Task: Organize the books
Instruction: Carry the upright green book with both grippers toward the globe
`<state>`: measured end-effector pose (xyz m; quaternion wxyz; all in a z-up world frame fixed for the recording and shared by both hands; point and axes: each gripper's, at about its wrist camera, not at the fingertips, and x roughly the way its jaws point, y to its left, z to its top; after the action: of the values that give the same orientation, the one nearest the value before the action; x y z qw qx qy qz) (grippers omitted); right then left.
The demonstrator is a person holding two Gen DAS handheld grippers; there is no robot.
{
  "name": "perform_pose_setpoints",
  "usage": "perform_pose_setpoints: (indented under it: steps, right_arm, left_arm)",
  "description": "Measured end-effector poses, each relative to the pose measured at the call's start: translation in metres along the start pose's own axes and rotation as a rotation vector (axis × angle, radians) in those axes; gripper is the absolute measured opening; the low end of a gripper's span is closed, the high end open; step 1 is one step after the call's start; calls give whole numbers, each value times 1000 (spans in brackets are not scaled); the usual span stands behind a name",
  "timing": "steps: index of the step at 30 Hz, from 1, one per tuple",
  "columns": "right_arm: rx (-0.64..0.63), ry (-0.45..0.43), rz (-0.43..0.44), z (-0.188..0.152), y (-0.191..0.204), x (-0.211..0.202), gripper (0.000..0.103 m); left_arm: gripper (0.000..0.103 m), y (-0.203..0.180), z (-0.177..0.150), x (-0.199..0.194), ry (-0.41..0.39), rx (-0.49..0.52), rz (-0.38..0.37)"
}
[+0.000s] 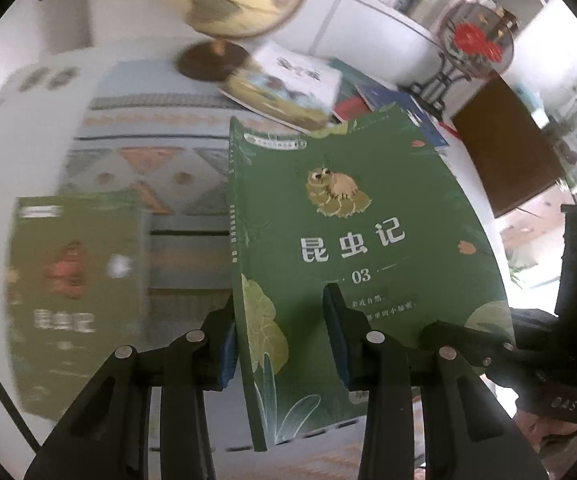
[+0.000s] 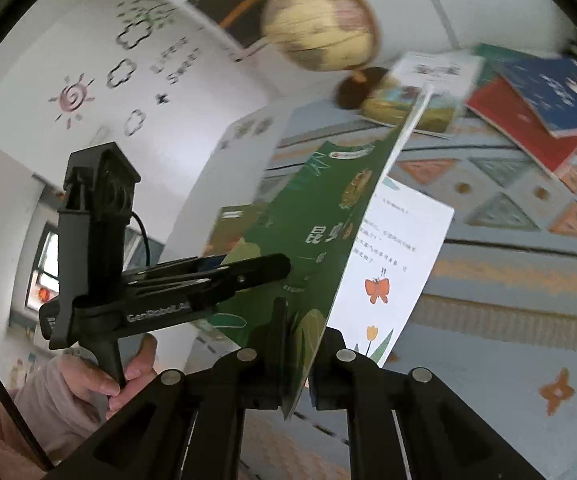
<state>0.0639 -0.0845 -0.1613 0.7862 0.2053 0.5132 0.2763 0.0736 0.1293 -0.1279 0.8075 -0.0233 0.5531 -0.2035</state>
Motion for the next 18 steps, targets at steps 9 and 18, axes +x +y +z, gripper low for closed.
perform_pose_setpoints:
  steps: [9, 18]
  right_arm:
    - [-99, 61, 112, 29, 60, 56, 8]
    - [-119, 172, 159, 28, 103, 138, 10]
  left_arm:
    - [34, 79, -8, -56, -95, -151, 55]
    - [35, 161, -28, -68, -119, -324, 81]
